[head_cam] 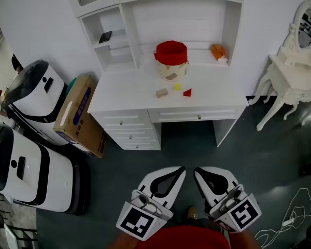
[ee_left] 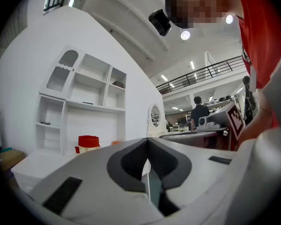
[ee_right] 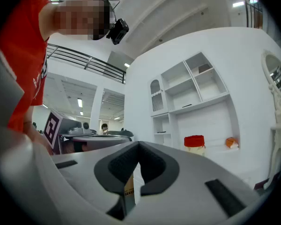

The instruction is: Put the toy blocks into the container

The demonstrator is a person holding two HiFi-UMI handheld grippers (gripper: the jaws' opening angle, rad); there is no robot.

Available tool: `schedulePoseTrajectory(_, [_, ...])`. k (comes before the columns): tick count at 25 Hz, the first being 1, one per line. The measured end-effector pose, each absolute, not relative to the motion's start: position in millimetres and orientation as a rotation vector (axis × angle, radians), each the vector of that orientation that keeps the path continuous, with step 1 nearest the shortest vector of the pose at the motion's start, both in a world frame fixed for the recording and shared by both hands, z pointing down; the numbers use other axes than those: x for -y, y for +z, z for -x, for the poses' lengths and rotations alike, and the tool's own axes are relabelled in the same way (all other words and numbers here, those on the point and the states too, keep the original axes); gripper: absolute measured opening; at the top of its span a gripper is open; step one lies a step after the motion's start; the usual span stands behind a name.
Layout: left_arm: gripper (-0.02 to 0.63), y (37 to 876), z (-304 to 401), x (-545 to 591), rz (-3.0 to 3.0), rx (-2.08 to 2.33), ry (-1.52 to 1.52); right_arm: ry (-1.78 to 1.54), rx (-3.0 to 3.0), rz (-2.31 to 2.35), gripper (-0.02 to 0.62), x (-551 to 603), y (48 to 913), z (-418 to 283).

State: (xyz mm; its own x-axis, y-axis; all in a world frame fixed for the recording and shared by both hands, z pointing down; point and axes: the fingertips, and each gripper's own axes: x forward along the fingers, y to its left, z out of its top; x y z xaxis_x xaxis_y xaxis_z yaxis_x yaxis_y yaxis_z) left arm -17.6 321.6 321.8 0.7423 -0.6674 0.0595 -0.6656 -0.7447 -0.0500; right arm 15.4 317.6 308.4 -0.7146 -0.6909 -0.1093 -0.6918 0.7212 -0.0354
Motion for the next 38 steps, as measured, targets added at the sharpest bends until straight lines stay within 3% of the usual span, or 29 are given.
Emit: schedulePoseTrajectory(38, [0.012,319,-10,-287,2.806,-1.333,-0.112,0.018,-2.906,0.969,0.008,-288,319,-57])
